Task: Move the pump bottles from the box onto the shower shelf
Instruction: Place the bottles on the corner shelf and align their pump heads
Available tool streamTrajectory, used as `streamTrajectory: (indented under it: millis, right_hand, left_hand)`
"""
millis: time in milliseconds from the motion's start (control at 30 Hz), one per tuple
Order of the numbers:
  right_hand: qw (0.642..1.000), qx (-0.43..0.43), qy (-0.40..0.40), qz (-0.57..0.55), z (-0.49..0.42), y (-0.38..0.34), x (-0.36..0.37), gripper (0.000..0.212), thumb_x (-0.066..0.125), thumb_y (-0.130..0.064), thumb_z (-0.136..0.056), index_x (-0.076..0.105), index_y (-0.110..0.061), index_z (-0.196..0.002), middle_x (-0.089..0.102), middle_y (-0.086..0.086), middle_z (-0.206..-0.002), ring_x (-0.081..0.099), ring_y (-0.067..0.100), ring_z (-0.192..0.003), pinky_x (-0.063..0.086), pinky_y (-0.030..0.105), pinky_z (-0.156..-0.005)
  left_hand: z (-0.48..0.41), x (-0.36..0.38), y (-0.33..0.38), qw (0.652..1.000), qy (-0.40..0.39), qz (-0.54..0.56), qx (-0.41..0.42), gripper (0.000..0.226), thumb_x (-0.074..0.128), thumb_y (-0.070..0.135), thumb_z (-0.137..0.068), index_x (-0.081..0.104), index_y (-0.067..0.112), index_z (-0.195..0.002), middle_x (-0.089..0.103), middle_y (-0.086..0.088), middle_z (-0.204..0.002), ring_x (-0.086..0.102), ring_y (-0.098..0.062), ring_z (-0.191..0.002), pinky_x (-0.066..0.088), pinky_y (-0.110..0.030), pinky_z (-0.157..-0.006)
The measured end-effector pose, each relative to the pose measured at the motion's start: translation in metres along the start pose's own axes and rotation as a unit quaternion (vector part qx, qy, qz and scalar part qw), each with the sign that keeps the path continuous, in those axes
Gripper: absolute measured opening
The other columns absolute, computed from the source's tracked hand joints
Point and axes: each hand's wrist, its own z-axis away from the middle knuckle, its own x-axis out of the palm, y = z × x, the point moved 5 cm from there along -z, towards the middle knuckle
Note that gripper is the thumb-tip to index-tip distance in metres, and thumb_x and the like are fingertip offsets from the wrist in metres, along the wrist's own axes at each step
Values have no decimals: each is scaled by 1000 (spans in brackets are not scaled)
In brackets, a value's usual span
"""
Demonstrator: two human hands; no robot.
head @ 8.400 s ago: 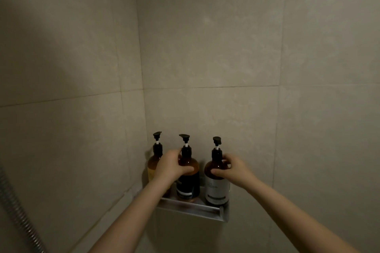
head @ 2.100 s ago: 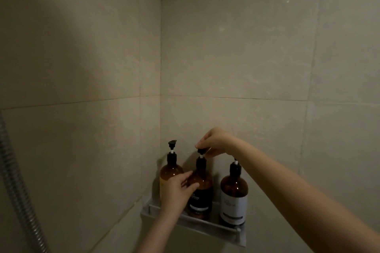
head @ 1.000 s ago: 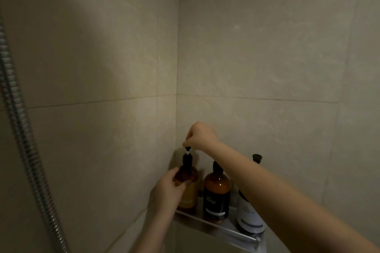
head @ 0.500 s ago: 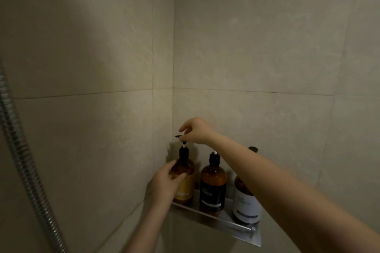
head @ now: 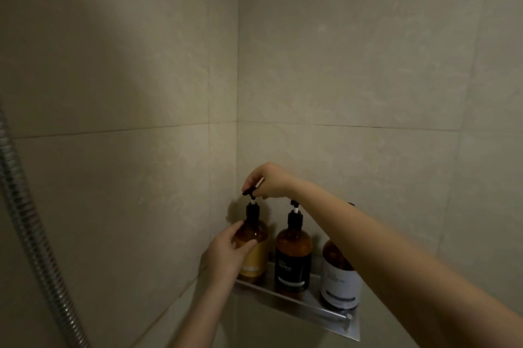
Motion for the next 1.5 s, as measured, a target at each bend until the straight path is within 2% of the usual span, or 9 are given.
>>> streamTrajectory:
  millis: [167, 267, 367, 567, 767, 1133, 1267, 1367, 1500]
  right_hand:
    - [996, 33, 48, -69, -8, 7, -1, 25, 65, -28, -85, 68, -11, -103, 64, 0, -94, 58, 16, -91, 48, 19, -58]
    - [995, 75, 71, -13, -14, 11, 1, 36, 64, -43, -83, 67, -11, -99, 59, -4, -76, 59, 15, -74, 50, 23, -58]
    - [994, 103, 44, -16, -17, 12, 7, 33, 68, -40, -80, 68, -10, -95, 62, 0, -77, 60, 16, -70, 53, 24, -59]
    - [991, 106, 32, -69, -13, 11, 5, 27, 72, -23, -80, 69, -7, -102, 67, 11, -106, 61, 17, -84, 51, 21, -57]
    - [992, 103, 23, -69, -14, 13, 6, 25, 70, -20, -81, 70, -8, -104, 68, 8, -107, 58, 12, -78, 47, 19, -53]
    - [993, 91, 32, -65, -18, 17, 9, 20, 70, -24, -81, 70, -14, -98, 65, 1, -96, 58, 9, -76, 46, 19, -52]
    - [996, 78, 28, -43, -11, 11, 9, 27, 66, -26, -85, 67, -12, -108, 66, 7, -108, 59, 12, -81, 49, 21, -60]
    - [992, 37, 122, 13, 8, -1, -2, 45, 55, -37, -90, 54, -12, -128, 59, 9, -125, 57, 21, -108, 45, 27, -81]
    - [947, -49, 312, -59, 73, -6, -43, 34, 47, -38, -93, 58, -22, -121, 62, -3, -114, 57, 9, -102, 43, 19, -77]
  left_hand:
    - [0, 1, -1, 1000, 5, 3, 3, 56, 72, 18, -77, 52, 21, -129, 62, -1, -126, 58, -15, -113, 47, -29, -93]
    - [0, 1, -1, 1000, 8, -7, -2, 55, 70, 20, -78, 52, 26, -129, 61, 4, -126, 57, -12, -114, 46, -28, -94]
    - [-1, 1, -2, 1000, -1, -1, -4, 54, 71, 19, -78, 54, 26, -128, 62, 5, -125, 58, -12, -114, 47, -31, -97]
    - [-2, 2, -3, 1000, -8, 19, 4, 53, 72, 13, -76, 56, 21, -127, 64, 3, -120, 59, -13, -112, 47, -29, -96]
    - [-4, 3, -7, 1000, -7, 26, -6, 56, 72, 14, -77, 53, 20, -129, 62, -2, -125, 57, -18, -115, 47, -36, -99]
    - [-7, 4, -8, 1000, 0, 29, 10, 54, 73, 11, -75, 56, 17, -126, 64, -2, -121, 59, -14, -110, 45, -26, -92]
    - [-7, 4, -9, 1000, 1, 26, 15, 51, 73, 11, -75, 58, 18, -124, 66, 1, -116, 61, -14, -107, 47, -27, -91]
    - [-6, 4, -9, 1000, 4, 17, 23, 48, 72, 14, -76, 59, 21, -123, 66, 5, -112, 60, -11, -105, 48, -27, -88]
    - [-8, 3, -8, 999, -2, 17, 34, 53, 72, 13, -76, 55, 18, -127, 65, 1, -115, 60, -11, -102, 47, -26, -89]
